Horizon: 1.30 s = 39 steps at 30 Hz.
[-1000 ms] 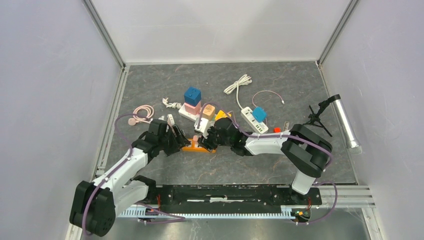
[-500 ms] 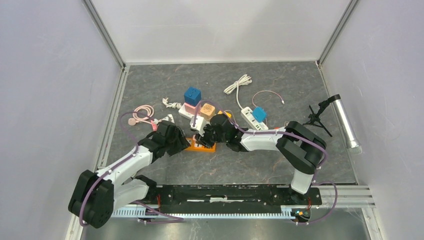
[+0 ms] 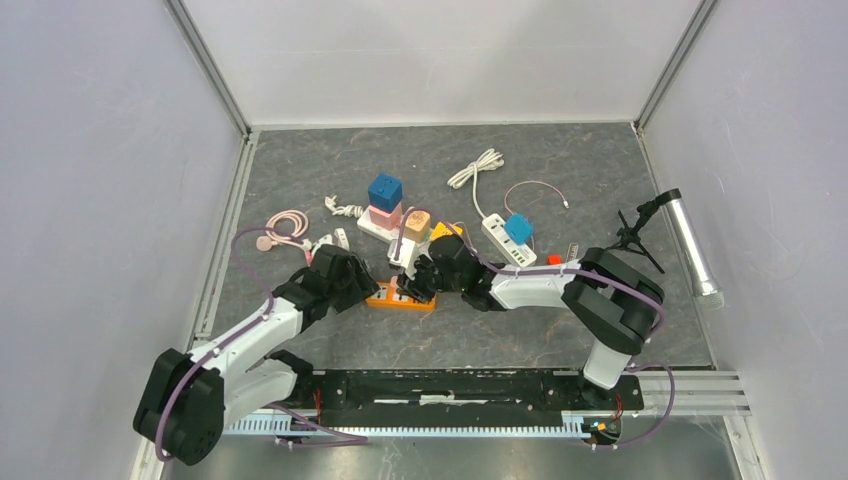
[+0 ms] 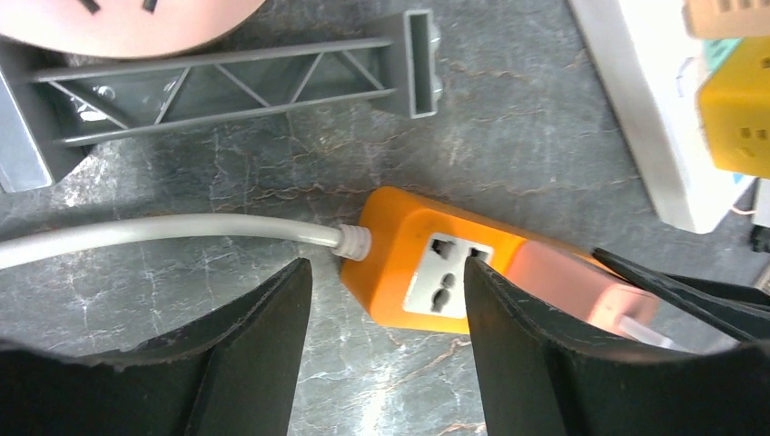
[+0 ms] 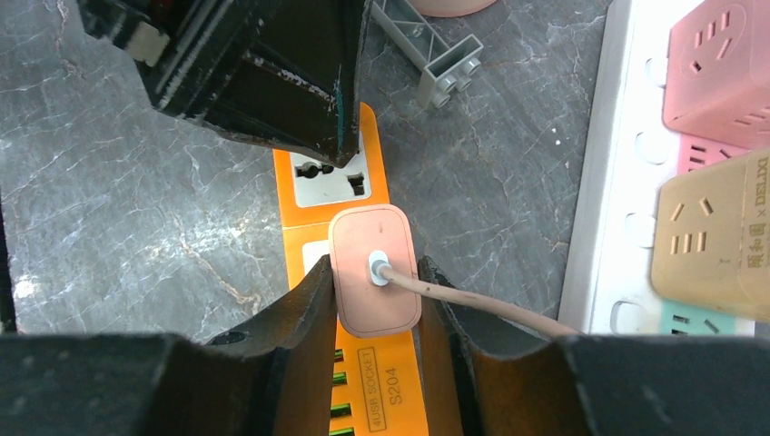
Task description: Pull the plug off the socket
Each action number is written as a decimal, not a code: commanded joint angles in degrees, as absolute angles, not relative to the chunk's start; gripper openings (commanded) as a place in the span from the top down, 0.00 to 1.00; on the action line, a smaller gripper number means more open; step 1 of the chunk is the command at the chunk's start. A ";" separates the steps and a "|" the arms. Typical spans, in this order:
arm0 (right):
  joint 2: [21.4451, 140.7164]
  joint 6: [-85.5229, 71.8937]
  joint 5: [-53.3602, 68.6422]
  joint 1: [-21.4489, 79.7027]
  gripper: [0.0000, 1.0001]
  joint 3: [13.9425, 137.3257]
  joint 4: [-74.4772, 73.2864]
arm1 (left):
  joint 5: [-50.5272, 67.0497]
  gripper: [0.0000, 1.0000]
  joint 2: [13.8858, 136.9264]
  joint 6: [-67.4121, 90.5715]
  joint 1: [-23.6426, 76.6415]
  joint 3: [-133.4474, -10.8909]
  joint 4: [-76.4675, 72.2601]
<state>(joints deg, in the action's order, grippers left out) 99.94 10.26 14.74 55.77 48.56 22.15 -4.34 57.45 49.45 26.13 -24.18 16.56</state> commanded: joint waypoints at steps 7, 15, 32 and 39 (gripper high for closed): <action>97.09 6.74 15.02 56.26 1.00 47.94 20.92 | -3.73 0.36 58.43 49.22 27.25 -22.60 14.32; 99.15 6.07 18.06 56.30 1.00 51.51 17.65 | -0.79 0.40 57.68 46.81 28.16 -21.47 13.38; 95.23 4.68 18.01 56.43 1.00 49.85 20.58 | -4.37 0.45 62.43 47.30 28.66 -21.80 19.05; 95.45 4.40 18.05 56.77 1.00 48.78 21.36 | -5.06 0.47 63.43 48.43 28.66 -21.36 19.73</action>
<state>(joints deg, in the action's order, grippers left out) 98.30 6.11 15.05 55.94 49.12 17.39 -1.50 60.75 47.99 28.25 -23.05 13.58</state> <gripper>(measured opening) 0.385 0.543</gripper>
